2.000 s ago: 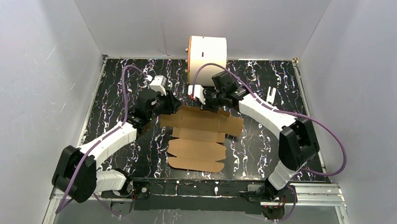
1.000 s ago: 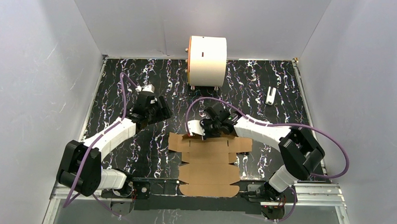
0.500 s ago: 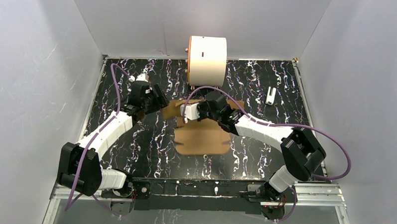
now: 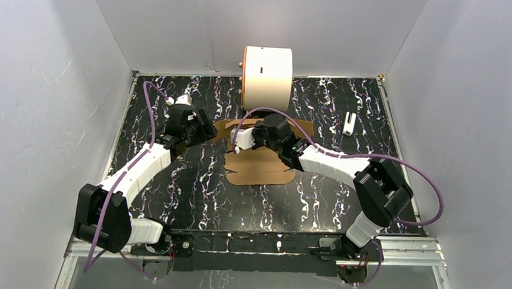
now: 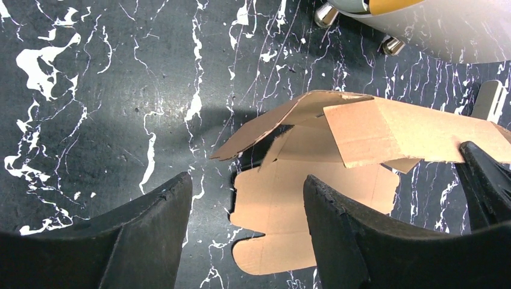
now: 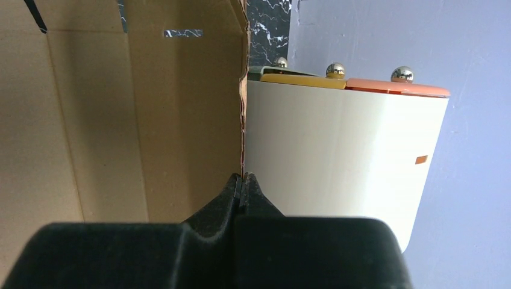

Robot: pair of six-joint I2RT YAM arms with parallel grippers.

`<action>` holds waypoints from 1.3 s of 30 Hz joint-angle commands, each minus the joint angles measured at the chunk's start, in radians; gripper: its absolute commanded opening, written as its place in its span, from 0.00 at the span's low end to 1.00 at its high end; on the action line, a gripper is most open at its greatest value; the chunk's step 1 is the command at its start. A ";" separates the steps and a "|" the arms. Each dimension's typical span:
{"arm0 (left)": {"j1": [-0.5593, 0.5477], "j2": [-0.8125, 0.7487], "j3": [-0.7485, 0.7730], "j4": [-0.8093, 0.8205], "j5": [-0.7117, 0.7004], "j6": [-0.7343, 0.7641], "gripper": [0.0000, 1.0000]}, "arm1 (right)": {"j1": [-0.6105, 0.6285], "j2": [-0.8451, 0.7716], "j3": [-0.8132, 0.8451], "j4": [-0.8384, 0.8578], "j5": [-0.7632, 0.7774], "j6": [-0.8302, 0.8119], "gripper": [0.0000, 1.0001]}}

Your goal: Fold the paper box

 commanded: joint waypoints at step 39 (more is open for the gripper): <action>0.013 0.022 -0.020 0.109 0.087 0.045 0.66 | 0.070 -0.154 -0.346 0.374 0.020 0.051 0.00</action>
